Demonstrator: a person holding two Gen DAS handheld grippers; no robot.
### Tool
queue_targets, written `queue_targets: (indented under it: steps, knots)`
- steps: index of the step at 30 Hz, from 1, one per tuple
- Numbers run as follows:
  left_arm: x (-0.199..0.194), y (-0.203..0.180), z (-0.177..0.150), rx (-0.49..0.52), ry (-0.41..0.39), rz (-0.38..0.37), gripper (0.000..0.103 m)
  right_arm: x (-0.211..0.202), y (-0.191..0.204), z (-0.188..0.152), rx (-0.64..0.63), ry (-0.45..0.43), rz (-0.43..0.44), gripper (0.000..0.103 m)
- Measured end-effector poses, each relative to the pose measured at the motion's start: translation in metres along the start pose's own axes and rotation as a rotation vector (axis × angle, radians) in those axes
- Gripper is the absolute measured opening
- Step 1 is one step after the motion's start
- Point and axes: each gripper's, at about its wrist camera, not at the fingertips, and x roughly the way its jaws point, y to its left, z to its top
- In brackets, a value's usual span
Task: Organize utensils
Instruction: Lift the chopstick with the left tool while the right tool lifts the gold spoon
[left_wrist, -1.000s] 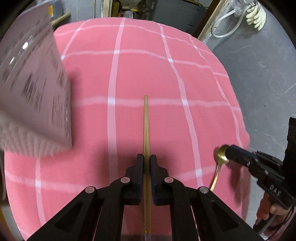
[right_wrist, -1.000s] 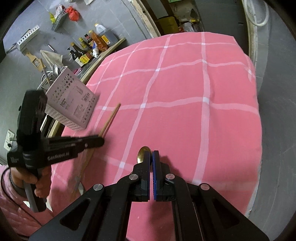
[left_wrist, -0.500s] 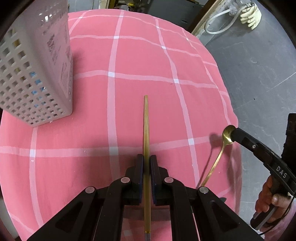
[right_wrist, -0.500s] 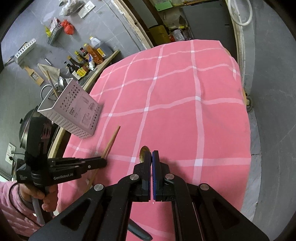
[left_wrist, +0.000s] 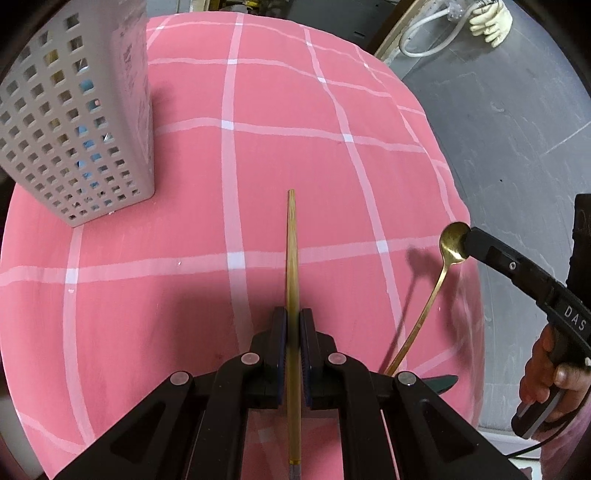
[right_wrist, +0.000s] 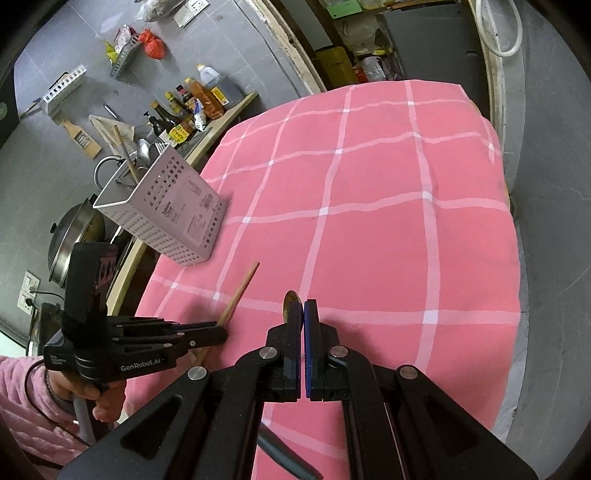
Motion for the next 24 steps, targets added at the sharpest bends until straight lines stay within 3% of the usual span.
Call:
queue_targets:
  steps: [14, 24]
  knots:
    - [-0.014, 0.008, -0.016, 0.008, 0.036, -0.024, 0.007, 0.004, 0.017, -0.005, -0.034, 0.040, 0.027, 0.002]
    - [-0.046, 0.011, -0.013, 0.004, -0.099, -0.097, 0.007, -0.009, 0.039, 0.017, -0.116, -0.024, -0.002, 0.002]
